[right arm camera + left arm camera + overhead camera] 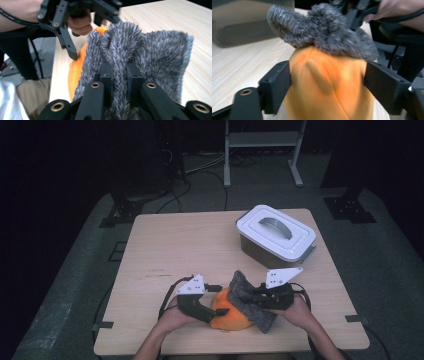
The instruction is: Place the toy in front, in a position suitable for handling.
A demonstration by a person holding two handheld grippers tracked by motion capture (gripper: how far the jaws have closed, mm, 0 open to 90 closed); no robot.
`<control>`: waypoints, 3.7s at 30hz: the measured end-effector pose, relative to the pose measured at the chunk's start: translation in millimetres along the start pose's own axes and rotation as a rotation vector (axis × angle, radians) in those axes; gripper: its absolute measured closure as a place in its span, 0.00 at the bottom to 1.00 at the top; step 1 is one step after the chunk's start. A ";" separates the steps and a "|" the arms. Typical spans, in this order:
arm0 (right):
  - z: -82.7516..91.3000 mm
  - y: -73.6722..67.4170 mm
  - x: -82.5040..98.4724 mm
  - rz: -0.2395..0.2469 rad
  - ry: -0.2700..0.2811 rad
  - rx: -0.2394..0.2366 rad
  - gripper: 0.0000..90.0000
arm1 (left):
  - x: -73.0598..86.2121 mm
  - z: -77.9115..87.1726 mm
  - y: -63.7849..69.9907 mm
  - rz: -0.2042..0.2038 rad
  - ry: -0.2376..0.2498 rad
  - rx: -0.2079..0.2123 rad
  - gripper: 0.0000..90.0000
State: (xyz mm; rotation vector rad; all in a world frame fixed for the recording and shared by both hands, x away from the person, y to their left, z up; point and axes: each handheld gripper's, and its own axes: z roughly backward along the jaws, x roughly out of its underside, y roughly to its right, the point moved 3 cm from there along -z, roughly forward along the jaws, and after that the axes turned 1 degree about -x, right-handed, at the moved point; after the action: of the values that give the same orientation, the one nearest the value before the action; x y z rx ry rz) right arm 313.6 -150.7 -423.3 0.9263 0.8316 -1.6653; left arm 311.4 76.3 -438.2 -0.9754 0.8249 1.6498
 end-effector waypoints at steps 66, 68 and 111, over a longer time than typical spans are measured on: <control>21.9 12.5 4.5 -0.043 0.060 0.040 0.87 | 15.9 15.0 -15.0 -0.063 -0.011 -0.006 0.50; 12.8 10.5 3.8 -0.022 0.023 0.034 0.87 | 16.6 16.5 -15.5 -0.056 -0.011 -0.007 0.50; 4.7 6.7 0.9 0.029 -0.026 0.024 0.87 | 1.8 18.0 -8.7 -0.109 0.002 -0.026 0.39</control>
State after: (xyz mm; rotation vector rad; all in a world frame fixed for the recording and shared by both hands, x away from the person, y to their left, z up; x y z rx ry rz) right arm 319.0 -156.9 -422.4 0.9269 0.7787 -1.6622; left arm 315.8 95.1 -432.3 -1.0229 0.7406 1.5701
